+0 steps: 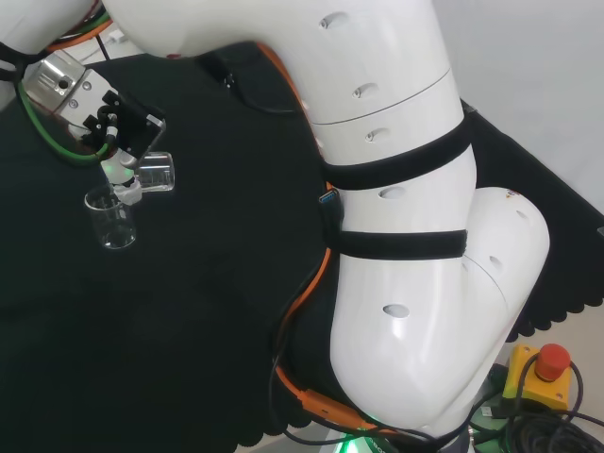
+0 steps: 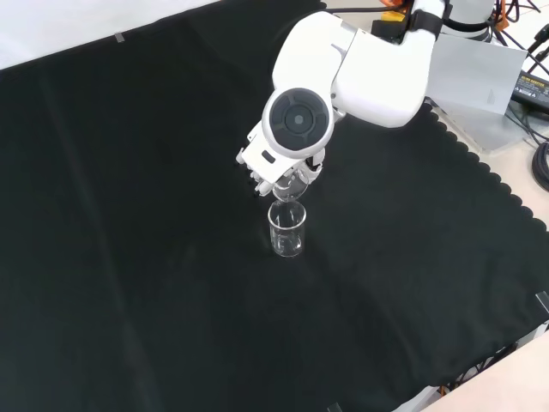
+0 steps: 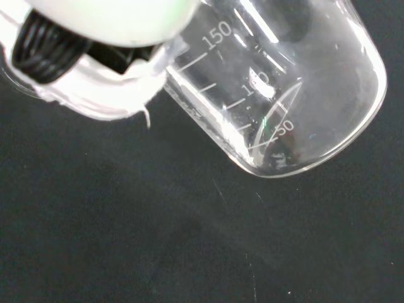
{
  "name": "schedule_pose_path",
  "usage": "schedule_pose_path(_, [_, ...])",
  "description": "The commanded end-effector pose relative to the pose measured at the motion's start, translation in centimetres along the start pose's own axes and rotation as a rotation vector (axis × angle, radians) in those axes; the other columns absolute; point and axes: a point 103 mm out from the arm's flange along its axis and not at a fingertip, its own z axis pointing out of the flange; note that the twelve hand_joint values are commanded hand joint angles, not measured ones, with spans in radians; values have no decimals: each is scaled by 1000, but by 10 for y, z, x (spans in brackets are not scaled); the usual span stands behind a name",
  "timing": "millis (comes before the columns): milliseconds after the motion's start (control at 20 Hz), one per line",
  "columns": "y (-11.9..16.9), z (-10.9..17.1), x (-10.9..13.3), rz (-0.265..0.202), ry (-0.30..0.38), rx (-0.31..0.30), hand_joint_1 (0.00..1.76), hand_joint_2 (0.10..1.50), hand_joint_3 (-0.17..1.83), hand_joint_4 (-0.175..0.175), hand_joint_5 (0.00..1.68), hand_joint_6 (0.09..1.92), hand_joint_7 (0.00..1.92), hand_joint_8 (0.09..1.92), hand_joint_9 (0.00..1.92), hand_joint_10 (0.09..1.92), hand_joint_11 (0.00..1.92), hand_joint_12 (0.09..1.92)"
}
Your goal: Pour the water from the handheld beaker into the one on the table.
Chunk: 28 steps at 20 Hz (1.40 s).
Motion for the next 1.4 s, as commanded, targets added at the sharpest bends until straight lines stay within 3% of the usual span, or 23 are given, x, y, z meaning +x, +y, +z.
schedule_pose_path(50, [-2,-2,2,2,-15,9,1118,603,989,3,1066,1205,1398,1043,1224,1110,1102,937])
schedule_pose_path(1400, [-1,-19,12,31,-105,66,1116,604,994,4,1060,1217,1395,1052,1229,1104,1102,933])
